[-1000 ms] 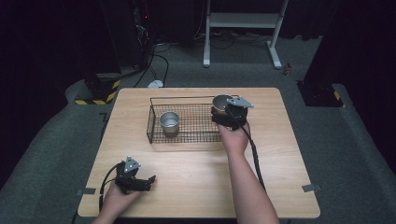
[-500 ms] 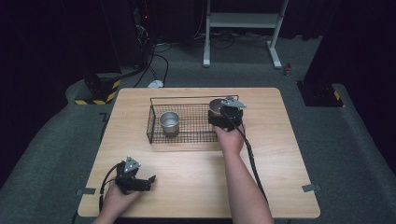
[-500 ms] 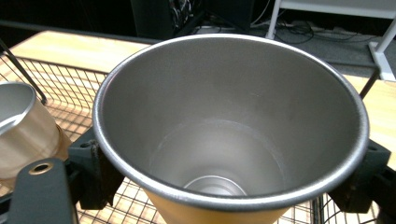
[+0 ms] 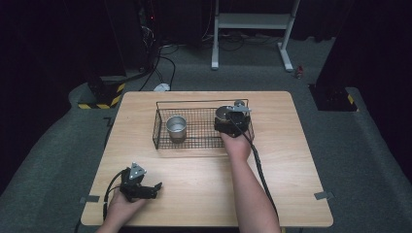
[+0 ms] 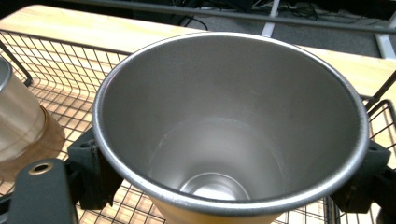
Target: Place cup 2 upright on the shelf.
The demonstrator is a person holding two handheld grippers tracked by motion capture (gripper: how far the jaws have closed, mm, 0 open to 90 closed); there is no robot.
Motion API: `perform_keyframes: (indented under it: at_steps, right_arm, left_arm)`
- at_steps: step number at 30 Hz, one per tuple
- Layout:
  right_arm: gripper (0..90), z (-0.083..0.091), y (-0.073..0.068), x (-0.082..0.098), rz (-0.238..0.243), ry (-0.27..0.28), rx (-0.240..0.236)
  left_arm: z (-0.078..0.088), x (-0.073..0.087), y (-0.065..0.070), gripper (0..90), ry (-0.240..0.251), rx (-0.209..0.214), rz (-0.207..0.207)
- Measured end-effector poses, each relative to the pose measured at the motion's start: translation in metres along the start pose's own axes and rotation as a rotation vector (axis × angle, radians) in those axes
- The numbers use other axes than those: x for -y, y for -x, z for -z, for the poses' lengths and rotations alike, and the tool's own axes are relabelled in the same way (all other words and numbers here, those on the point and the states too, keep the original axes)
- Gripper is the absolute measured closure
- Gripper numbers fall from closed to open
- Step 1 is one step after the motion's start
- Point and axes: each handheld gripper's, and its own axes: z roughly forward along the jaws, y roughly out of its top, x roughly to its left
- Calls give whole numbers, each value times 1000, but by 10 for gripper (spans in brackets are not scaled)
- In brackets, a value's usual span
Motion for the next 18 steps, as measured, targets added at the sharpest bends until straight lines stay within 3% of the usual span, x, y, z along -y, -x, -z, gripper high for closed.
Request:
perform_keyframes:
  at_steps: [7,18]
  right_arm:
    - [144,-5,-1,3,4,-27,3]
    - [143,-7,-1,4,12,-27,9]
  left_arm:
    - [0,0,0,8,0,0,0]
    - [0,0,0,8,3,-1,-2]
